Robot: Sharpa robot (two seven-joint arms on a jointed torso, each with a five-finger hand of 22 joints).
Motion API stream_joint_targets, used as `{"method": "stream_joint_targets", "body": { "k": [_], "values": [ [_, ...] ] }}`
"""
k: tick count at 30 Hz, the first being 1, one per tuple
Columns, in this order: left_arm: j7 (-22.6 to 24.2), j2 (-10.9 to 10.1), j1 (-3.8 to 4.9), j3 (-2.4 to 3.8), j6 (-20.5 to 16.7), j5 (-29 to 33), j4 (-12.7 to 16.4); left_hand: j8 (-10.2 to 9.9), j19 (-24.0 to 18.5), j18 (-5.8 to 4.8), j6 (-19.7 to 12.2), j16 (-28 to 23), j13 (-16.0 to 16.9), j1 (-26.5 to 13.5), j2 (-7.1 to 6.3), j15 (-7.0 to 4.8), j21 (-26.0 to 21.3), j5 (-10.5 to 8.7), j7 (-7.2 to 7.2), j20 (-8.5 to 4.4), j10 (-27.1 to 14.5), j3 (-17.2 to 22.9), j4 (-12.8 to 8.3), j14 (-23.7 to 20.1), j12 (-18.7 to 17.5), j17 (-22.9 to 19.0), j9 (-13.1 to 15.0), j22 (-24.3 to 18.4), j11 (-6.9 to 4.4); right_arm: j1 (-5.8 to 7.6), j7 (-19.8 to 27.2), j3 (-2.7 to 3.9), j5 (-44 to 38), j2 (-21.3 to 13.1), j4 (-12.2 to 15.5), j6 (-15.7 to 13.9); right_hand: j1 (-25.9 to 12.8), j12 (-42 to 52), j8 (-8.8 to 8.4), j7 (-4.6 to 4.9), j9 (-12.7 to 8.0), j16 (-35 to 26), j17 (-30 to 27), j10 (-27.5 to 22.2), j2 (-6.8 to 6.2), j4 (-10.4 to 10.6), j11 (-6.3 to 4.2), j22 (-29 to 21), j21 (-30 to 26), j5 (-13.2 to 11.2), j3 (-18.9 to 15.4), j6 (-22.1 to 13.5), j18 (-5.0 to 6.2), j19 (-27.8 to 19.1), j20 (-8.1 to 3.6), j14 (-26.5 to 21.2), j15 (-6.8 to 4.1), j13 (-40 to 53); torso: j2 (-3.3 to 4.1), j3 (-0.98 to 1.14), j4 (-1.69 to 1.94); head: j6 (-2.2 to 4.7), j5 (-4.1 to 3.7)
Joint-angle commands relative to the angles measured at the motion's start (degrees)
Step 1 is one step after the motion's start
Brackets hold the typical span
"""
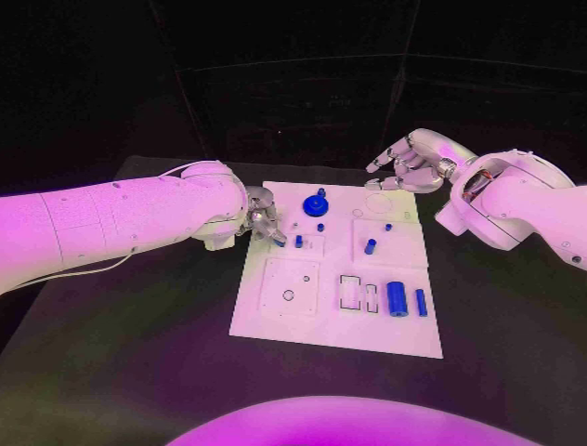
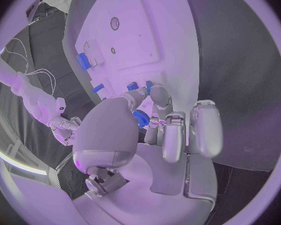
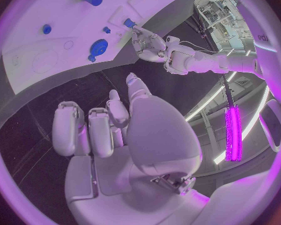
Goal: Assemble the parts on the task board
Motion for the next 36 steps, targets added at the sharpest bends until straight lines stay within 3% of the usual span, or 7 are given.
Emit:
{"method": "stream_joint_targets", "body": {
  "k": [1,12,17,24,36],
  "values": [
    [-0.9,0.16,-0.18,-0.15,1.87,-0.45,0.14,0.24,0.35,-0.45,0.28,0.18,-0.06,-0.24,0.45,-0.37,0.19,0.19,-0.31,-0.1,0.34,7.33,-7.14,6.15,0.18,15.09,0.03,0.62,-0.28,0.12,-0.01,0.04,0.05,0.08,0.06,0.29,0.1,-0.21,0.25,0.05,-0.03,-0.37,0.05,-0.17,0.59,-0.26,-0.1,0.0,-0.26,0.21,-0.18,0.31,0.62,-0.17,-0.02,2.76,-0.43,0.01,0.04,0.05,-0.04,-0.07,0.04],
    [-1.32,1.27,-0.16,-0.14,4.53,-0.44,-1.4,0.56,0.4,-0.49,0.43,0.18,0.04,-1.25,0.29,-0.37,0.28,0.13,-0.38,-0.1,0.64,7.51,-7.05,6.15,0.42,15.09,0.07,0.79,-0.31,0.11,-0.05,0.04,0.05,0.19,0.03,0.29,0.1,-0.21,0.25,0.05,-0.03,-0.37,0.05,-0.17,0.59,-0.26,-0.1,0.0,-0.26,0.21,-0.18,0.31,0.62,-0.17,-0.02,2.76,-0.43,0.01,0.02,0.1,-0.05,-0.22,0.02],
    [-1.46,1.96,-0.15,-0.14,5.87,-0.43,-2.21,1.0,0.41,-0.5,0.87,0.18,1.28,-3.24,0.29,-0.44,0.28,-0.08,-0.61,-0.12,1.4,6.79,-6.22,6.15,1.68,15.09,0.06,0.86,-0.43,0.11,-0.07,0.04,0.05,0.2,0.05,0.3,0.16,-0.24,0.27,0.05,-0.03,-0.45,-0.06,-0.19,0.64,-0.27,-0.11,-0.13,-0.34,0.22,-0.19,0.35,0.65,-0.26,-0.02,2.75,-0.44,-0.03,0.01,0.08,-0.08,-0.28,0.02],
    [-1.55,3.05,-0.14,-0.14,7.7,-0.43,-3.43,1.12,0.52,-0.55,1.76,0.18,2.51,-7.54,0.69,-0.66,0.39,-0.18,-1.0,-0.29,2.04,3.87,-3.31,6.15,2.95,15.09,-0.49,1.13,-0.71,0.12,-0.1,0.04,0.05,0.19,0.12,0.29,0.16,-0.2,0.28,0.04,-0.03,-0.45,-0.05,-0.17,0.65,-0.27,-0.11,-0.12,-0.33,0.21,-0.19,0.36,0.65,-0.25,-0.03,2.75,-0.44,0.01,0.02,0.1,-0.1,-0.36,-0.04],
    [-1.57,3.84,-0.14,-0.13,7.84,-0.43,-4.66,1.12,0.57,-0.57,2.11,0.18,2.95,-8.32,0.62,-0.76,0.45,-0.16,-1.15,-0.37,2.26,3.09,-2.91,6.15,3.36,15.09,-0.74,1.26,-0.82,0.12,-0.13,0.04,0.05,0.11,0.24,0.18,0.16,-0.2,0.28,0.04,-0.03,-0.45,-0.05,-0.17,0.65,-0.27,-0.11,-0.12,-0.33,0.21,-0.19,0.36,0.65,-0.25,-0.03,2.75,-0.44,0.01,0.01,0.05,-0.01,-0.37,-0.24]
  ]
}}
